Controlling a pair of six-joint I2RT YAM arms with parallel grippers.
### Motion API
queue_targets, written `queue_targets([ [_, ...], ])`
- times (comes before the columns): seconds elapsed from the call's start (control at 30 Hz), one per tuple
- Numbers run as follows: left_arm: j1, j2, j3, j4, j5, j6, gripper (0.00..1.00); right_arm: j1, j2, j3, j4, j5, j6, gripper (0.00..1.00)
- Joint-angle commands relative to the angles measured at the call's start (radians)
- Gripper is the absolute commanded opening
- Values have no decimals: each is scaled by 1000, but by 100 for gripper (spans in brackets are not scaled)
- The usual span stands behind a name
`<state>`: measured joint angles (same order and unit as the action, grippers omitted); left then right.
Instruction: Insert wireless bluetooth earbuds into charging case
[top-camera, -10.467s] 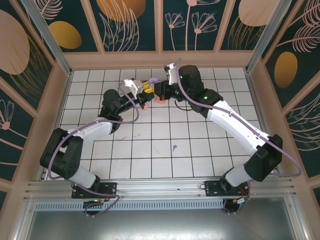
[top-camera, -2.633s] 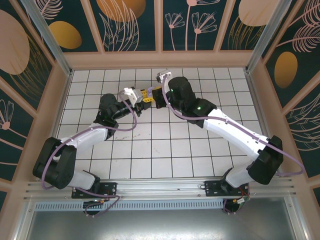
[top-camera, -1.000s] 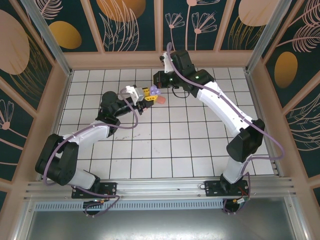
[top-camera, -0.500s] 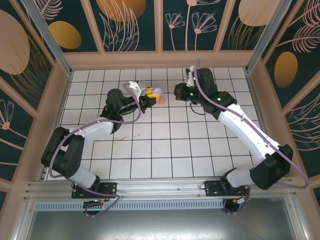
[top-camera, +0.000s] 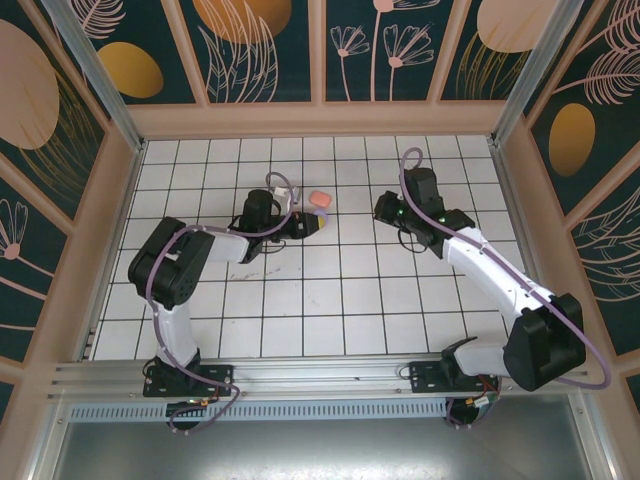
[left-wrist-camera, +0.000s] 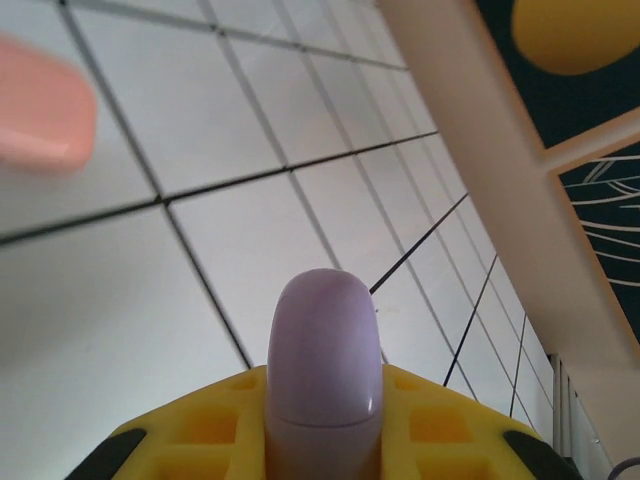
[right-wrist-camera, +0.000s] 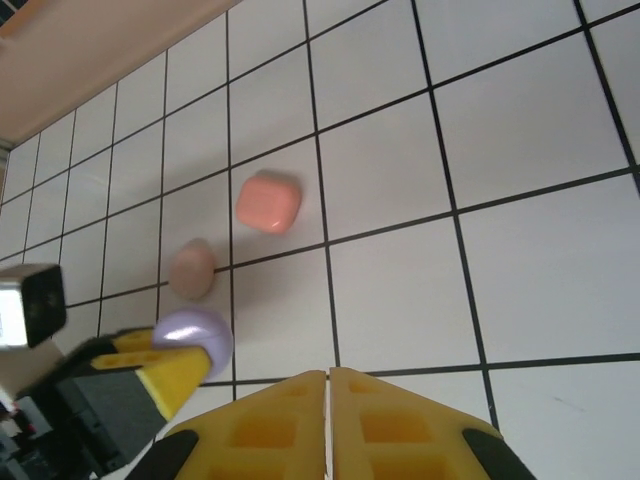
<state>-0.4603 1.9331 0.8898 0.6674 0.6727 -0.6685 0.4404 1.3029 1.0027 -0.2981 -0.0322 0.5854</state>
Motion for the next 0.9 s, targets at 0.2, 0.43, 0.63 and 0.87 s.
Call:
queue_targets([
  [0.2, -1, 112, 166, -308, -65, 6, 15, -22, -20, 13, 46, 21, -3, 14],
  [0.43, -2, 139, 215, -442, -150, 52, 44, -39, -44, 40, 21, 19, -13, 20],
  [0.63, -1, 84, 247, -591, -286, 133, 99, -66, -79, 62, -8, 19, -27, 44],
  [0.87, 9, -137, 242, -725, -564, 250, 99, -145, -124, 83, -59, 99, -64, 99],
])
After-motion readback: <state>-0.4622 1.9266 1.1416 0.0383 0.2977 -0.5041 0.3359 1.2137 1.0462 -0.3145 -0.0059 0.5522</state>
